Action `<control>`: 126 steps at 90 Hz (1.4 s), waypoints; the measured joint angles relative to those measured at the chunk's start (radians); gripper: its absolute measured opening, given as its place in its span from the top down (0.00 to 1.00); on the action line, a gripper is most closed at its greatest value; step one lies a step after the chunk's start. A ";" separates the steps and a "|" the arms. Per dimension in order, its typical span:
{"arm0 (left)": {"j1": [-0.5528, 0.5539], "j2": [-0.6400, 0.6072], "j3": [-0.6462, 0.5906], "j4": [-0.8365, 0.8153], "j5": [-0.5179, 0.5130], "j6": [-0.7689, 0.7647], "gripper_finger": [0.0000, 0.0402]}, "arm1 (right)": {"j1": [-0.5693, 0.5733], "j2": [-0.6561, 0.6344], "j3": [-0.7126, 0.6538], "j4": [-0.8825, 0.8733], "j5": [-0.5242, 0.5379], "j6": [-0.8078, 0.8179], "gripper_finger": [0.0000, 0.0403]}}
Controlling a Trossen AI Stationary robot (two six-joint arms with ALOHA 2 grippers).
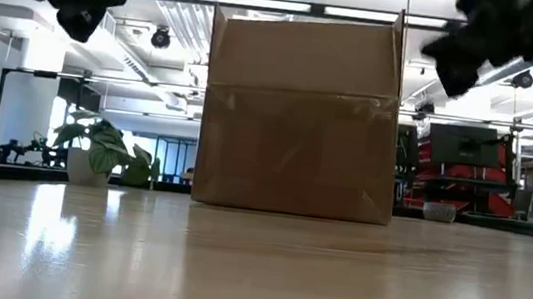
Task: Wrap mug
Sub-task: Return to Home Position
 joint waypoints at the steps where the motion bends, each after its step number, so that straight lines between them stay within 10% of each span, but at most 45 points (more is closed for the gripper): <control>1: 0.000 -0.002 0.000 -0.003 -0.003 0.002 1.00 | -0.001 -0.004 -0.005 0.001 0.000 0.013 0.98; 19: 0.000 0.000 0.001 0.031 -0.019 0.002 1.00 | 0.001 -0.025 -0.064 -0.003 0.000 0.188 0.98; 62: 0.002 -0.055 -0.065 0.040 -0.021 0.024 1.00 | 0.025 -0.273 -0.281 0.194 -0.051 0.025 0.98; 126: 0.042 -0.365 -0.270 0.069 0.018 -0.025 1.00 | 0.026 -0.619 -0.361 0.013 0.103 -0.011 0.98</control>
